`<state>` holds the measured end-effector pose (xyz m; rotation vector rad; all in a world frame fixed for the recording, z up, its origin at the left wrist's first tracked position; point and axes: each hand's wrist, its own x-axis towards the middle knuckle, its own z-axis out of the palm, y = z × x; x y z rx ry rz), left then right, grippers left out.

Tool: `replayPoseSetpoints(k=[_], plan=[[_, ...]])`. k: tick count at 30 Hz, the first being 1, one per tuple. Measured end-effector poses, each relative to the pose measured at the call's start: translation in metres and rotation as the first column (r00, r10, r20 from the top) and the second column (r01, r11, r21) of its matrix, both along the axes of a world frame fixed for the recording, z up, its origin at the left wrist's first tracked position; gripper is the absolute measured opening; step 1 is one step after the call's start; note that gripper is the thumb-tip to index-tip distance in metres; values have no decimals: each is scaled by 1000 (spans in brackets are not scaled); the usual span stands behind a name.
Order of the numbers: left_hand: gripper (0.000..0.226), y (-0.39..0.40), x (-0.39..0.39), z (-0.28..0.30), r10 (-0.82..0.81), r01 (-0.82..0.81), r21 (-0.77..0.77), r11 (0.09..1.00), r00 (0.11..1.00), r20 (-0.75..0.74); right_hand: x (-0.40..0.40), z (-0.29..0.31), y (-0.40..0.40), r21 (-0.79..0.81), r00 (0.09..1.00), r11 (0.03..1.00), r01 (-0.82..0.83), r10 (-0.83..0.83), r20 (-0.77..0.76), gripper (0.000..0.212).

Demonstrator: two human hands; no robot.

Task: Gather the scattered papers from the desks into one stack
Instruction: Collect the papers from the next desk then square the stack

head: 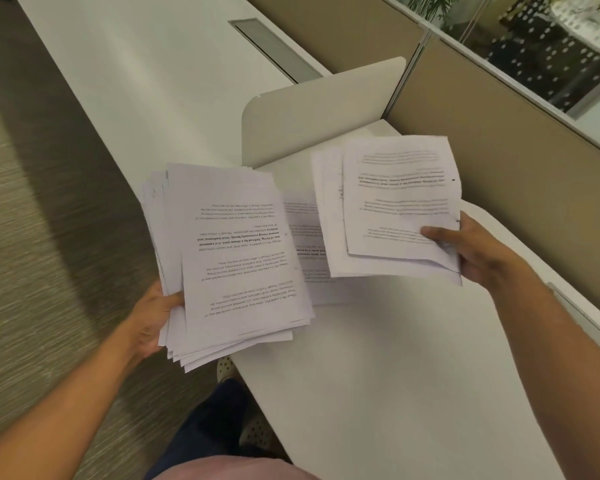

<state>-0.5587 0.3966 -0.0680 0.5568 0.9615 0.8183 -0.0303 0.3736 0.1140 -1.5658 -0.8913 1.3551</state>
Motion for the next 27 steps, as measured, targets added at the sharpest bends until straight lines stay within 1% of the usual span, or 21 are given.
replayPoseSetpoints(k=[2,4,5,7,9,10,11,12,13,14,15,16,17,18,19,20,22,23,24,25,27], plan=[[64,0,12,4,-51,51,0,999,999,16,-32,2,-3,41,999,999,-15,17,-50,51],[74,-1,26,7,-87,87,4,996,996,23,-76,-5,-4,61,999,998,-26,28,-22,53],[76,-2,33,9,-93,93,4,996,995,26,-99,-11,-5,57,999,998,-32,30,35,55],[75,-3,45,12,-90,90,-8,996,995,34,-140,-22,-8,-7,968,998,-55,55,246,67],[69,-4,54,16,-90,90,-13,996,995,42,-168,-30,-12,-106,859,984,-141,175,482,80],[65,-4,57,18,-90,91,-11,996,995,46,-173,-32,-12,-129,799,977,-170,213,562,83],[61,-4,58,20,-91,92,-9,996,995,50,-174,-31,-8,-131,763,977,-166,211,611,85],[57,-4,58,22,-96,96,-6,995,994,57,-169,-31,-2,-115,762,985,-128,172,625,88],[54,-5,59,25,-101,102,-3,995,993,66,-162,-29,6,-110,798,992,-63,116,591,90],[54,-6,59,29,-107,107,2,994,992,74,-152,-26,15,-140,868,990,-5,74,490,89],[59,-8,59,34,-115,114,11,993,990,79,-142,-25,23,-214,943,977,-20,90,321,84],[66,-9,60,38,-122,121,21,992,989,83,-136,-26,28,-288,983,950,-118,154,104,77],[72,-10,61,43,-130,128,29,991,988,85,-134,-30,30,-311,972,921,-235,220,-83,66],[72,-11,63,46,-137,134,37,990,987,82,-136,-37,31,-279,942,906,-318,267,-205,55],[67,-10,64,49,-136,133,46,990,988,72,-140,-45,31,-225,919,906,-358,299,-258,49],[61,-10,65,50,-124,121,51,991,990,61,-146,-53,32,-175,914,914,-366,317,-255,47],[55,-8,59,50,-65,65,10,998,996,54,-158,-62,34,-86,934,944,-318,297,-197,50],[52,-7,54,51,-59,59,0,998,996,72,-163,-64,35,-49,942,954,-295,283,-180,52],[52,-7,47,53,-91,91,9,996,990,107,-169,-65,35,-19,947,960,-280,273,-168,54],[58,-6,40,56,-135,132,30,991,982,134,-176,-68,35,7,954,964,-265,263,-141,54],[75,-3,30,57,-183,179,59,982,980,78,-193,-72,32,39,974,973,-226,227,-27,53]])
